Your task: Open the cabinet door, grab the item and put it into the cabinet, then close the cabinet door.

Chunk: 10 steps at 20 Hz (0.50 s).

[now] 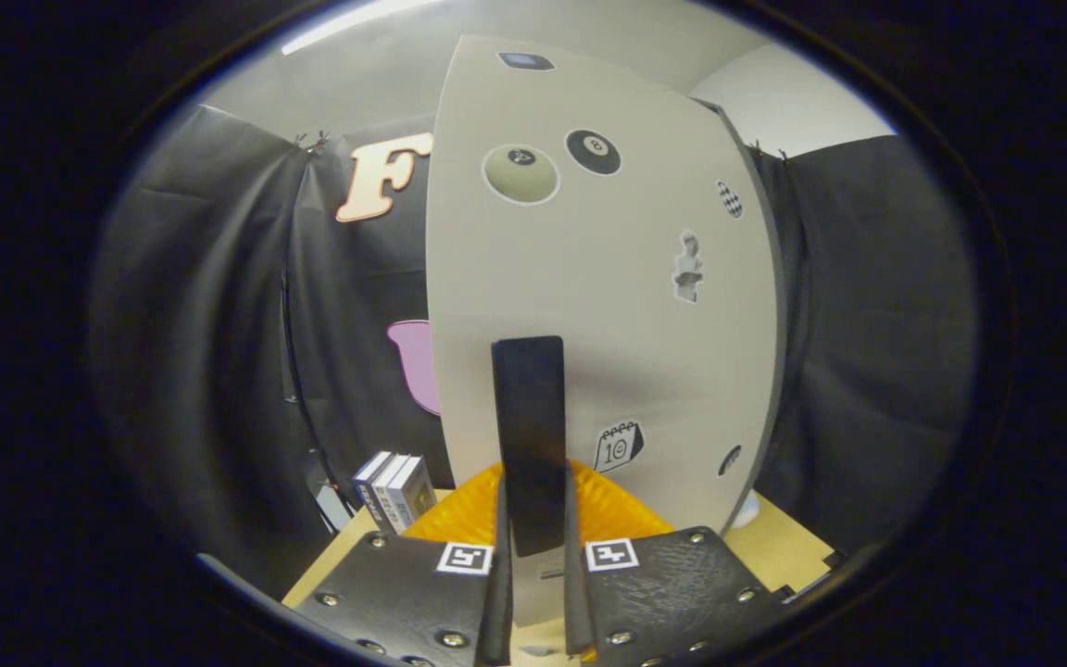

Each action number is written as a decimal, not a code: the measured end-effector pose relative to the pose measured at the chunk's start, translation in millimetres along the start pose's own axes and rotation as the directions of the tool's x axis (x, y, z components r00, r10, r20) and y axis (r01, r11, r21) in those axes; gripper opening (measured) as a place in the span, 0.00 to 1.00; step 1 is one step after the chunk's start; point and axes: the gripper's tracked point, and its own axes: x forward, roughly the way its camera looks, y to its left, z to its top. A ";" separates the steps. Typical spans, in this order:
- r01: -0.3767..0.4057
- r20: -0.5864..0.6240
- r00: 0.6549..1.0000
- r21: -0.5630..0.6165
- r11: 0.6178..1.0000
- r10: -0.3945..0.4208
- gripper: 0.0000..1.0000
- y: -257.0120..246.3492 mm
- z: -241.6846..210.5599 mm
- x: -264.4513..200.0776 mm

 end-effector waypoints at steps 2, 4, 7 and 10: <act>0.009 -0.002 1.000 0.006 1.000 -0.009 0.22 -13.1 0.1 -19.6; 0.018 -0.009 1.000 0.023 1.000 -0.017 0.22 -24.2 -0.8 -34.5; 0.011 -0.008 1.000 0.047 0.999 -0.011 0.14 -44.0 -2.5 -52.4; 0.039 -0.001 0.999 0.035 0.999 -0.039 0.13 -66.4 -1.3 -67.8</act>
